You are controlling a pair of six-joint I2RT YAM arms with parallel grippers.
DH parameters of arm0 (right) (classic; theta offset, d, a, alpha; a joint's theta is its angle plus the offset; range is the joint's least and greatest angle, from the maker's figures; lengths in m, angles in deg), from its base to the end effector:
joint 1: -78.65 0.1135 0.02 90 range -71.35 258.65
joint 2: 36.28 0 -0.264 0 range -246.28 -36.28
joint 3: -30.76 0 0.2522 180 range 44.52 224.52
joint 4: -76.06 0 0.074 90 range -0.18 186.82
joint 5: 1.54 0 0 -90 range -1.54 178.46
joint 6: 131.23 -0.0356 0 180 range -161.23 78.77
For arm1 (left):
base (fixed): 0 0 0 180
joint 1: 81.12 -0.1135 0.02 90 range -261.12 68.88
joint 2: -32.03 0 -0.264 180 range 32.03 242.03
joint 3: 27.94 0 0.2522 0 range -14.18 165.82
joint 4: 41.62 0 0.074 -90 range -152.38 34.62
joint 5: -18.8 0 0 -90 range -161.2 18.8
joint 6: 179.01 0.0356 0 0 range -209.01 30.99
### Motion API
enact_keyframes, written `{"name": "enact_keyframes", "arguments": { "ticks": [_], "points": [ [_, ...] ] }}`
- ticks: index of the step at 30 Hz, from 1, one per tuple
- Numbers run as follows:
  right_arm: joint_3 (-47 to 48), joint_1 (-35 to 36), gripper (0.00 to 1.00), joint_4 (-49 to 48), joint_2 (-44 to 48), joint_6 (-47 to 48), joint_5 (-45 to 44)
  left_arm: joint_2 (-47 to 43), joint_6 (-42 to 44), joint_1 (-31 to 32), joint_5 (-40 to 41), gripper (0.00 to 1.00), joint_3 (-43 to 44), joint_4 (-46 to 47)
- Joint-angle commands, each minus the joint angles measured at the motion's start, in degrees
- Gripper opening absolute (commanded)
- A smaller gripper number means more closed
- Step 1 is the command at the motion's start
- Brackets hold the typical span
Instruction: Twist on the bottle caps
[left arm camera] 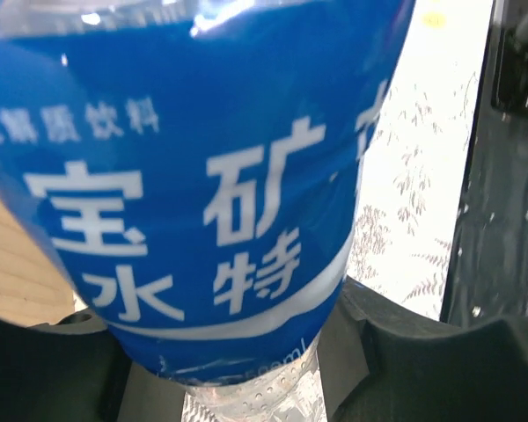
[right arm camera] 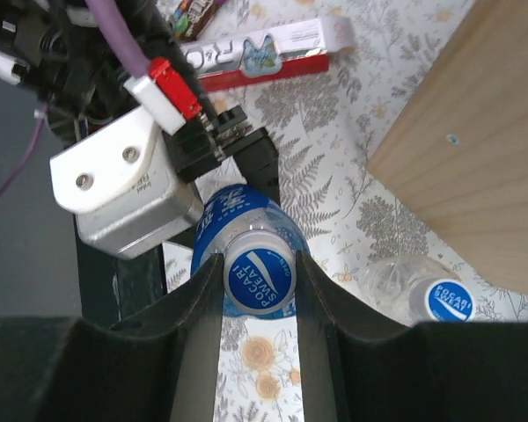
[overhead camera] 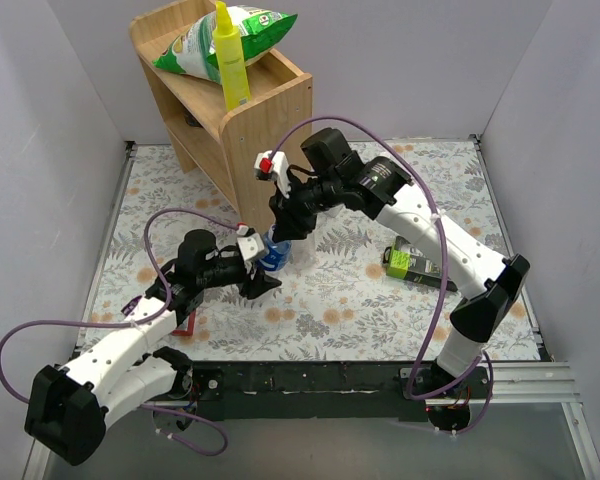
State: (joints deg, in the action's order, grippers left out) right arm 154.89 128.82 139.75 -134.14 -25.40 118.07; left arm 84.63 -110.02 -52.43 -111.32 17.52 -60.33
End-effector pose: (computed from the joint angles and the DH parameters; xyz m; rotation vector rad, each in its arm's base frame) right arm 0.2207 0.2920 0.4229 -1.4748 1.7304 0.8981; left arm 0.1653 -0.1166 0.2477 0.6146 2.0447 -1.2378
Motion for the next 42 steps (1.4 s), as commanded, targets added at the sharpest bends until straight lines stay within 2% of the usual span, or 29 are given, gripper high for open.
{"name": "enact_keyframes", "arguments": {
  "ticks": [1,4,6,7,10,13,18,24,27,28,31,38,42],
  "points": [
    [2.49,0.12,0.41,-14.51,1.88,-8.21,6.02,0.14,-4.75,1.72,-2.31,0.0,5.47,-0.79],
    [-0.92,-4.01,0.63,-17.12,6.0,-2.49,16.66,-2.4,-1.58,0.23,-10.67,0.0,6.97,-10.3],
    [-9.41,-5.78,0.69,-21.26,11.52,-1.07,21.08,-3.81,-0.09,-0.47,-13.39,0.0,7.32,-13.84],
    [-12.43,-6.57,0.73,-26.41,13.38,-0.63,21.98,-4.69,1.66,-0.47,-14.02,0.0,7.93,-17.69],
    [-21.04,-6.67,0.76,-31.64,18.05,1.47,26.72,-5.31,3.61,-0.47,-15.25,0.0,8.89,-21.93],
    [-24.48,-6.67,0.75,-34.45,18.59,0.96,31.02,-4.7,6.6,-0.47,-17.18,0.0,10.57,-26.23],
    [-31.17,-6.67,0.73,-47.17,19.9,-6.24,33.67,-2.5,10.11,-0.47,-18.24,0.0,13.91,-29.5],
    [-32.49,-6.67,0.68,-49.05,18.5,-8.27,34.91,-1.8,11.43,-0.47,-19.21,0.0,14.27,-29.15],
    [-32.84,-6.67,0.62,-51.77,17.71,-11.43,34.99,-1.89,11.43,-0.47,-19.12,0.0,13.83,-28.45],
    [-33.11,-6.67,0.56,-54.04,17.53,-12.57,35.26,-2.06,11.35,-0.47,-19.12,0.0,13.82,-28.27],
    [-34.07,-6.75,0.46,-55.99,16.92,-15.39,35.78,-2.41,10.91,-0.47,-18.51,0.0,13.65,-27.4],
    [-34.52,-6.93,0.55,-55.3,16.48,-16.54,34.73,-3.38,10.21,-0.47,-17.36,0.0,12.94,-26.43],
    [-35.31,-7.11,0.51,-55.99,16.48,-17.15,34.47,-3.47,10.03,-0.47,-17.01,0.0,12.86,-26.16]
  ]
}}
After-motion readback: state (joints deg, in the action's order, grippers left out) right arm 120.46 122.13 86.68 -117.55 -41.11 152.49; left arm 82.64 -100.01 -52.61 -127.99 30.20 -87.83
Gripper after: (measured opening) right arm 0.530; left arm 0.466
